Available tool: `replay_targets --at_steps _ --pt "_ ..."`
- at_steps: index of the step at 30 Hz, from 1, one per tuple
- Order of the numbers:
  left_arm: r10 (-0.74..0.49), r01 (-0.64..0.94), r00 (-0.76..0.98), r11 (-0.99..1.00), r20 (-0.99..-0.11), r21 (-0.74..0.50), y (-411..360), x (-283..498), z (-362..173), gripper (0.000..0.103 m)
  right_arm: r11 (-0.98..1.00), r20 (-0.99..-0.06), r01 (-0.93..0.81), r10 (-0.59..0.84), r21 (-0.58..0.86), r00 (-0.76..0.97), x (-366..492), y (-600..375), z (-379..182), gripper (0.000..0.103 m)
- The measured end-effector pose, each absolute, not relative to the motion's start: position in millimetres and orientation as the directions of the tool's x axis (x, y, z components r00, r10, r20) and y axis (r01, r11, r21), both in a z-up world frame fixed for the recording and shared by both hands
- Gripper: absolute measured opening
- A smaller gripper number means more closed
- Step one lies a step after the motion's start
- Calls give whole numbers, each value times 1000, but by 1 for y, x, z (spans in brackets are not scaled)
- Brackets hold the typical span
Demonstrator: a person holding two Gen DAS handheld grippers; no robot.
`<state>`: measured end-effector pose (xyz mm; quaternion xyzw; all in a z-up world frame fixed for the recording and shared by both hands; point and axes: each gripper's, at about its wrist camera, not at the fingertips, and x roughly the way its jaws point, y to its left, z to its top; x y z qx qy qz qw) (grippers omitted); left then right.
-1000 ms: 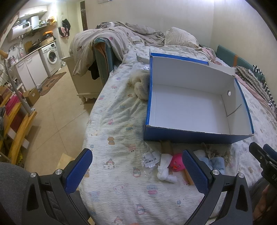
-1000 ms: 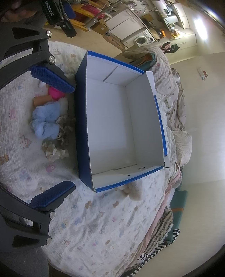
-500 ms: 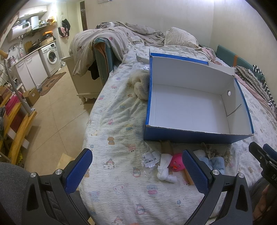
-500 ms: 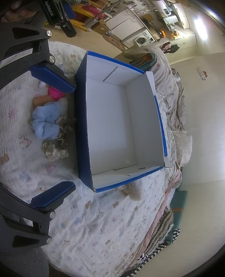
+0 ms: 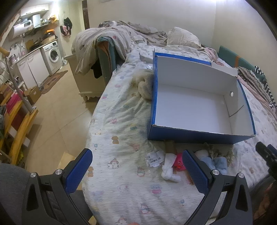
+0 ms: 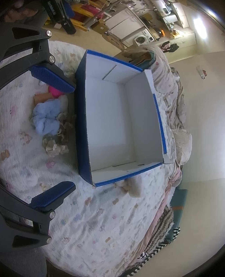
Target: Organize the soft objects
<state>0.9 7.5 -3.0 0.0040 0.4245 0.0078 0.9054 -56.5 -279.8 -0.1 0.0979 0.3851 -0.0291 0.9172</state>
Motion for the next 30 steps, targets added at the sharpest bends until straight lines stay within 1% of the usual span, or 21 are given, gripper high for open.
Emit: replay_targets --at_steps 4,6,10,15,18,20,21,22,24,25,27,30 --pt "2 -4 607 1000 -795 -1 10 8 1 103 974 -715 108 69 198 695 -53 -288 11 103" --pt "5 1 610 1000 -793 7 10 11 8 103 971 -721 105 86 216 687 -49 -291 16 103" --pt "17 1 584 1000 -812 21 10 18 12 103 963 -773 76 160 259 614 -32 -298 15 103" --pt "-19 8 471 1000 -882 -18 14 41 1 103 957 -844 39 235 289 482 -8 -301 -2 103" --pt "22 -18 408 1000 -913 16 17 58 -14 103 960 -861 34 232 277 453 3 -303 -14 103" --pt "21 -33 341 999 -940 10 21 71 -32 102 961 -867 53 221 272 446 7 -306 -24 103" --pt "13 -38 318 999 -948 1 22 75 -38 99 958 -870 65 225 281 439 8 -307 -31 103" --pt "-10 -45 270 999 -963 -23 22 81 -51 91 954 -874 80 229 290 429 9 -309 -37 103" --pt "-37 -56 224 997 -974 -50 21 87 -67 80 947 -884 115 232 301 407 10 -312 -48 103" --pt "-50 -58 200 996 -979 -63 19 92 -78 77 944 -884 121 236 307 403 11 -313 -50 103" --pt "-62 -60 175 995 -983 -74 16 98 -91 77 941 -879 116 245 317 409 11 -314 -49 103" --pt "-113 -93 134 988 -985 -126 15 107 -112 77 942 -880 119 242 314 409 11 -317 -50 103"
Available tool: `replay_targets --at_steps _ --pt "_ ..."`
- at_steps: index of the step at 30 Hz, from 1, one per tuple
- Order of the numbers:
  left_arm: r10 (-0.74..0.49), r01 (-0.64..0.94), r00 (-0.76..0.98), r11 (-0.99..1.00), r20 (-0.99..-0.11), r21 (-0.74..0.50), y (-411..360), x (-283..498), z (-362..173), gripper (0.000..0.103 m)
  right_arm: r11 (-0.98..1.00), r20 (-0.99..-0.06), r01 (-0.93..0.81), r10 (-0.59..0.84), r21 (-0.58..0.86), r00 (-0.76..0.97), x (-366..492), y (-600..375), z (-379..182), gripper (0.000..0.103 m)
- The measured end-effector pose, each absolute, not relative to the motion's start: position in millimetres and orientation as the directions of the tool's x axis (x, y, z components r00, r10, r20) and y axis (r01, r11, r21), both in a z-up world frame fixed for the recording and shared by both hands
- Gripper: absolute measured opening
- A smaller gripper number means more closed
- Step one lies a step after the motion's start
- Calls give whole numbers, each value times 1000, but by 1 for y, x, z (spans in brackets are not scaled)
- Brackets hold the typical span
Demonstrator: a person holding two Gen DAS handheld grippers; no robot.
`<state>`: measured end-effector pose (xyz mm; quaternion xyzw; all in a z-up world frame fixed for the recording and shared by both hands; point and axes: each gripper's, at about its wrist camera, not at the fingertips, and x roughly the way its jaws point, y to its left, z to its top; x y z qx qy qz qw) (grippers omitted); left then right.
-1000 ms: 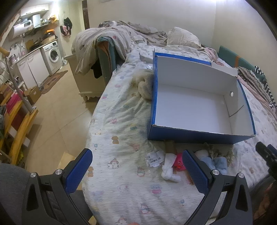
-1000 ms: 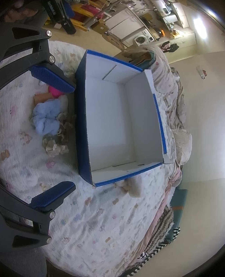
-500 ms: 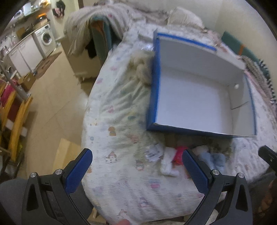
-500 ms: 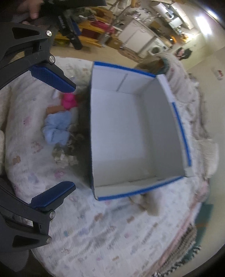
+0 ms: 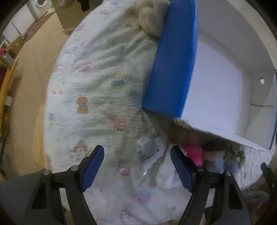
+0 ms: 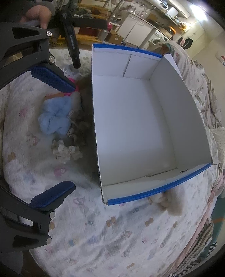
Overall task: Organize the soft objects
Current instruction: 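Grasp the clear plastic packet with the left tool while the right tool grasps the cream scrunchie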
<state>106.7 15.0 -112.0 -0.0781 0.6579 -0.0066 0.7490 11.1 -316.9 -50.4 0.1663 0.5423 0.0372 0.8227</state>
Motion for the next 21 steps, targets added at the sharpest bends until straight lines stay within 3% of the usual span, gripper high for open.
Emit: replay_targets --at_steps 2,3,6,9,13,15,19,21 --pt "-107 -91 128 989 -986 -119 12 111 -122 76 938 -883 131 246 320 400 13 -320 -54 103" --pt "-96 -85 130 991 -987 -108 10 112 -125 71 936 -885 140 246 323 396 14 -322 -55 103" --pt "-82 -70 111 993 -990 -90 7 115 -139 42 928 -884 163 248 334 395 15 -329 -58 103" --pt "-116 -85 82 989 -990 -123 9 112 -150 24 920 -885 187 252 345 392 14 -335 -61 103" --pt "-154 -49 93 986 -984 -159 7 106 -148 22 902 -894 204 304 381 329 18 -338 -75 103" --pt "-167 -45 108 984 -980 -173 10 103 -144 22 905 -909 209 308 372 282 23 -336 -87 83" --pt "-164 -27 156 985 -974 -170 18 95 -117 22 922 -937 209 283 325 206 33 -328 -108 67" --pt "-143 -14 187 989 -972 -148 18 84 -99 22 936 -949 194 262 294 177 39 -323 -117 42"
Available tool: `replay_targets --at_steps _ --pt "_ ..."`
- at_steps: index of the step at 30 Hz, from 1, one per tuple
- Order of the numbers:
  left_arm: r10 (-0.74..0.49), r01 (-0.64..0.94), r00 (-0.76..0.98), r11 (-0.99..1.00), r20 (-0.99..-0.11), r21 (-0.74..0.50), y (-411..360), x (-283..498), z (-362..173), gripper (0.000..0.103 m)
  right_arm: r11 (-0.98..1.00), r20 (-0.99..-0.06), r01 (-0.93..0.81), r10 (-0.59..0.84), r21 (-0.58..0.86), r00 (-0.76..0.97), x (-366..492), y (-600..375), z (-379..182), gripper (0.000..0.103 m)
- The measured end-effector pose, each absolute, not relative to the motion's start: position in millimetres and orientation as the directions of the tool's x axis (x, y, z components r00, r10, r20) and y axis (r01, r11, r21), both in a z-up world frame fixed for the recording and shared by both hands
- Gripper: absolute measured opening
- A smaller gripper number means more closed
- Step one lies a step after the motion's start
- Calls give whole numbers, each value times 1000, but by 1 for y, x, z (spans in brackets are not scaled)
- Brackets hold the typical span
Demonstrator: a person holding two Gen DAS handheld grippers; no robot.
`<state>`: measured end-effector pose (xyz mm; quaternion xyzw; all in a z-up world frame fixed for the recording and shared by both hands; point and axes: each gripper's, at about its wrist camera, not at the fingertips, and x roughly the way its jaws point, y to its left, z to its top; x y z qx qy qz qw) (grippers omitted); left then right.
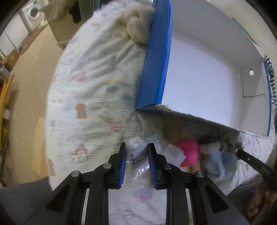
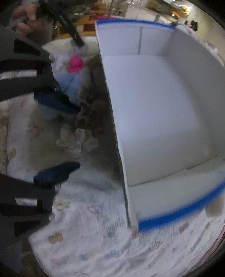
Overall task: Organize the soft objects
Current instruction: 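Grasp the clear plastic packet with the left tool while the right tool grasps the cream scrunchie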
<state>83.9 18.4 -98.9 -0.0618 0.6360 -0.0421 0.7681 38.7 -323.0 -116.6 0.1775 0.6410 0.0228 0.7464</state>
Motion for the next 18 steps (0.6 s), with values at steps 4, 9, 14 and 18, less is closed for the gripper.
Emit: replay_targets --at_steps 4,9,14,18 --pt "-96 -7 250 995 -964 -101 33 67 -76 22 946 -954 186 229 264 191 38 -324 -114 12" --pt "-76 -43 296 995 -952 -92 51 61 -63 21 913 -897 186 289 363 334 23 -340 -82 12" --pt "-51 -50 308 996 -950 -69 42 63 -66 21 913 -881 148 309 380 357 18 -336 -74 12" --pt "-38 -50 320 997 -947 -57 28 65 -72 21 913 -871 128 318 388 375 15 -331 -69 12"
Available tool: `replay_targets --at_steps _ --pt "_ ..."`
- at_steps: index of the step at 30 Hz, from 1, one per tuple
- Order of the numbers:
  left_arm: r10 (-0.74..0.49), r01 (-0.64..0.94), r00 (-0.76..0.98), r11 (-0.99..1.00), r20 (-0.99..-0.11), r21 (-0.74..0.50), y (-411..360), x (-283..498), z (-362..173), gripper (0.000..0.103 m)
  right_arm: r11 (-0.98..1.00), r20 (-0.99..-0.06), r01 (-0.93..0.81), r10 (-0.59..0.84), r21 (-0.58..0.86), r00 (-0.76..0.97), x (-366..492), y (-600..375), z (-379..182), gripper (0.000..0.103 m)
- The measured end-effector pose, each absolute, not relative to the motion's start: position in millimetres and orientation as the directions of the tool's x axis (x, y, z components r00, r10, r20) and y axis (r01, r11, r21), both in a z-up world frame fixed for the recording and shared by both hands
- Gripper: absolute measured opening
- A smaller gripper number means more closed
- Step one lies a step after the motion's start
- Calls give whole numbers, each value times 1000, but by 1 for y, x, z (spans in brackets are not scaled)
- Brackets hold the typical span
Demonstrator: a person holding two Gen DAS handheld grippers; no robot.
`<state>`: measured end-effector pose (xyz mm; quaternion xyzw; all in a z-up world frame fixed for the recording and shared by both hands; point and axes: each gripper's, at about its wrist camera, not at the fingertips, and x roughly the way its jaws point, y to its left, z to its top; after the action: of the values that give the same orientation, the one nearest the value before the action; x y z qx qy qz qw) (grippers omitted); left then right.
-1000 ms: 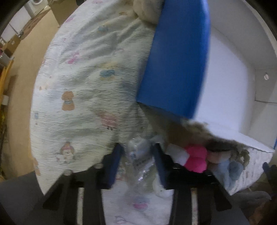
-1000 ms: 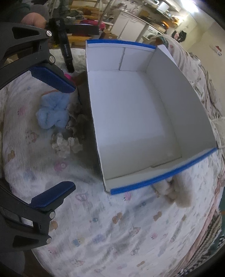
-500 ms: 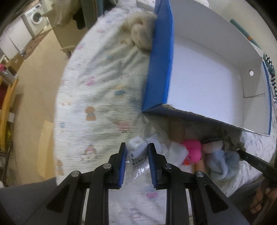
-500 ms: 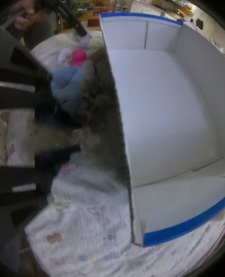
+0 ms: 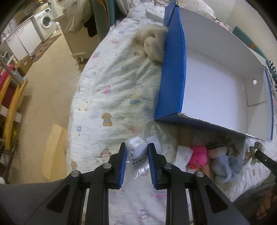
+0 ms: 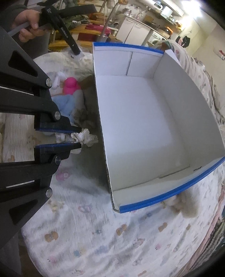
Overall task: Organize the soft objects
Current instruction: 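Grasp the clear plastic packet with the left tool while the right tool grasps the cream scrunchie, then carry the packet with the left tool while the right tool carries the scrunchie into the box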
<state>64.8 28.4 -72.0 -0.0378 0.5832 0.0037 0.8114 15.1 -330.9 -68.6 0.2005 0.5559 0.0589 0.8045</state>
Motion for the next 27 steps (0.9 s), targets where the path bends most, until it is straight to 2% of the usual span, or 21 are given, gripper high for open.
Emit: replay_targets --at_steps 8,14,19,27 --pt "3 -62 367 998 -930 -22 24 44 -53 21 905 -838 70 356 419 414 7 -315 -57 12" --pt "69 -107 446 994 -892 23 29 33 -32 21 887 -771 -20 412 461 487 -2 -305 -32 12" --pt "80 -107 521 994 -850 28 24 28 -10 21 861 -697 -90 462 500 548 -8 -302 -10 12" --pt "47 -43 620 999 -783 26 3 29 34 21 844 -646 -113 480 524 593 -1 -301 7 12"
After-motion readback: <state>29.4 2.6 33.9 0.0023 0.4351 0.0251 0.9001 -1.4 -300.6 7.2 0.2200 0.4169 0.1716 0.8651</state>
